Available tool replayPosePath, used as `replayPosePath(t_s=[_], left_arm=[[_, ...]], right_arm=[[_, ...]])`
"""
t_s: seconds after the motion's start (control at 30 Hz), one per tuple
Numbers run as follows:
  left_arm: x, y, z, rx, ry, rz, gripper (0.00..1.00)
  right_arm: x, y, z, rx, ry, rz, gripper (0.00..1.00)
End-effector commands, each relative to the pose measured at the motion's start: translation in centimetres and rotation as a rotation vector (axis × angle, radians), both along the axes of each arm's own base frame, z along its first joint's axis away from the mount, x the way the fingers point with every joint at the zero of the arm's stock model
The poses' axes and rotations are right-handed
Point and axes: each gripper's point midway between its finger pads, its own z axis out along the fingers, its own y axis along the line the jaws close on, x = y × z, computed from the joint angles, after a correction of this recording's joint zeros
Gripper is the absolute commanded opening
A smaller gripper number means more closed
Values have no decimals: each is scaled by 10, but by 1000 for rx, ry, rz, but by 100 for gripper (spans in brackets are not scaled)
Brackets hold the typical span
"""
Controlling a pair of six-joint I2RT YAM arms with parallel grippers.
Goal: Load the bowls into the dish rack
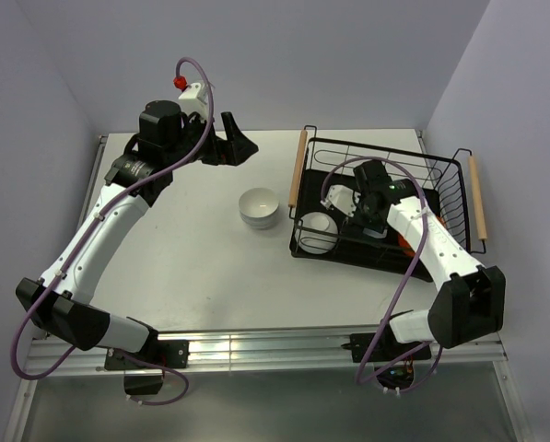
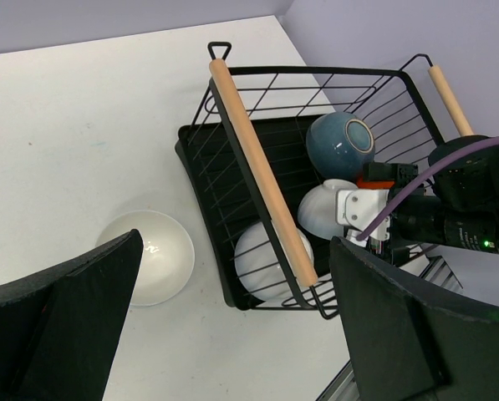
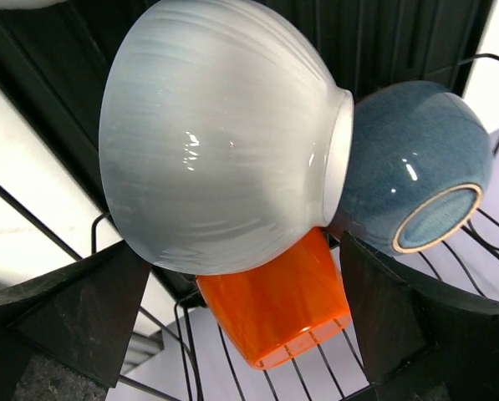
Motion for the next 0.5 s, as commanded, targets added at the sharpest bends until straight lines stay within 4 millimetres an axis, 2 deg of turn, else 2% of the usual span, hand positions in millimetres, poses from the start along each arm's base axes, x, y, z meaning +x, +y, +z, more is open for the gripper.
replayPosePath(t_s=[0.0,0.1,0.3,0.4,0.47], left_arm=[[1,0,16,-15,-43,-6,100],[1,0,14,-13,-36,-7,99],[0,0,14,-21,-36,-11,99],[0,1,15,-19,-36,-9,99],[0,1,15,-19,-39,-8,99]], right_arm=[[-27,3,26,22,66,65,99],[-32,4,30,27,71,84,99],[-26,15,45,89,18,112,98],[-21,18,47,105,11,100,97],[-19,19,41,100,40,93,96]])
